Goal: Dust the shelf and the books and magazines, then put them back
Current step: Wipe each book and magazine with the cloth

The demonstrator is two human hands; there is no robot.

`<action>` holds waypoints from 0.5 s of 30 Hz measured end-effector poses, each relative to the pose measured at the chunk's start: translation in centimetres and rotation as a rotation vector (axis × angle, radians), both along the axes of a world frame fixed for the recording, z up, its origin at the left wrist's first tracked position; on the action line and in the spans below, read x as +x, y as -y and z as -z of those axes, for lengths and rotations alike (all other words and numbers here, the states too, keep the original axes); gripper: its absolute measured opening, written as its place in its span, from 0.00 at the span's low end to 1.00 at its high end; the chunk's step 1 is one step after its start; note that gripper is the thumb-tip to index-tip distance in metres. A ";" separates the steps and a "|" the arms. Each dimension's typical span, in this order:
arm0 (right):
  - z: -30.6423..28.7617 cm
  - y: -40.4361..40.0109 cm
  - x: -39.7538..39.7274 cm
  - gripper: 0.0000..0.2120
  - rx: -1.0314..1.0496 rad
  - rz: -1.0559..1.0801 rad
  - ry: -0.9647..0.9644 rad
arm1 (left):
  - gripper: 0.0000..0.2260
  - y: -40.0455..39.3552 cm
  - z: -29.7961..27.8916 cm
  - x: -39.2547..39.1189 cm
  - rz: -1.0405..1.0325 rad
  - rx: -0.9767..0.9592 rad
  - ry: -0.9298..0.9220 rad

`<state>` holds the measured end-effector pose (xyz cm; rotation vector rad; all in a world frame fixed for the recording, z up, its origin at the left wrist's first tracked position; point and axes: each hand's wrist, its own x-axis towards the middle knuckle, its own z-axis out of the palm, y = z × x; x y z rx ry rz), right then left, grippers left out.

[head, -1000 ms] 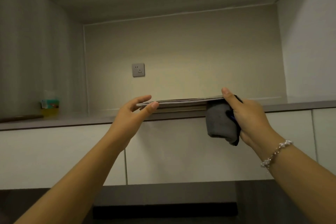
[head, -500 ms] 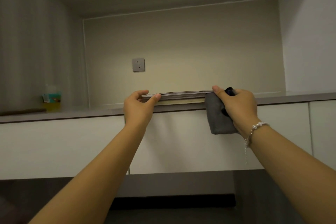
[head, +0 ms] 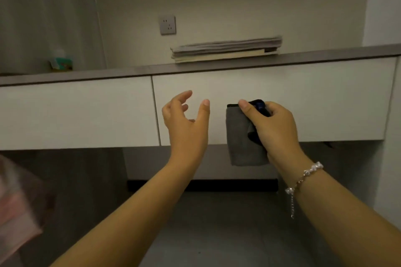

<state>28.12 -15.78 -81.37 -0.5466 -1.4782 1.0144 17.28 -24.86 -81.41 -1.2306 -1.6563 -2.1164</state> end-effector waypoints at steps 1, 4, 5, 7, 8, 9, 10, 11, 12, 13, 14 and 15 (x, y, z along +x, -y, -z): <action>1.4 0.3 -0.2 0.22 -0.012 -0.020 0.016 | 0.11 0.3 1.5 0.1 0.023 -0.016 0.018; 6.1 1.1 -0.7 0.19 -0.054 -0.066 0.082 | 0.09 1.0 6.4 -0.3 0.064 -0.090 0.062; 7.8 1.2 -0.8 0.18 -0.075 -0.082 0.113 | 0.08 1.3 8.0 -0.6 0.074 -0.124 0.074; 11.0 1.4 -1.3 0.16 -0.126 -0.114 0.181 | 0.08 2.0 11.5 -1.1 0.094 -0.209 0.098; 12.5 1.6 -1.4 0.15 -0.151 -0.135 0.218 | 0.07 2.4 13.2 -1.3 0.105 -0.254 0.117; 14.0 1.7 -1.6 0.14 -0.178 -0.157 0.259 | 0.07 2.8 15.0 -1.6 0.115 -0.300 0.135; 15.4 1.9 -1.8 0.13 -0.201 -0.178 0.304 | 0.07 3.2 16.7 -1.8 0.115 -0.341 0.148; 16.9 2.1 -1.9 0.11 -0.221 -0.195 0.350 | 0.07 3.7 18.6 -2.0 0.107 -0.380 0.156; 18.3 2.4 -1.9 0.10 -0.247 -0.211 0.389 | 0.07 4.1 20.4 -2.2 0.101 -0.417 0.166; 19.7 2.8 -1.8 0.08 -0.287 -0.230 0.423 | 0.07 4.5 22.1 -2.4 0.099 -0.457 0.185; 21.1 3.2 -1.6 0.07 -0.335 -0.256 0.453 | 0.07 5.0 23.9 -2.6 0.098 -0.502 0.209; 22.5 3.6 -1.5 0.07 -0.384 -0.287 0.484 | 0.06 5.4 25.5 -2.8 0.097 -0.550 0.233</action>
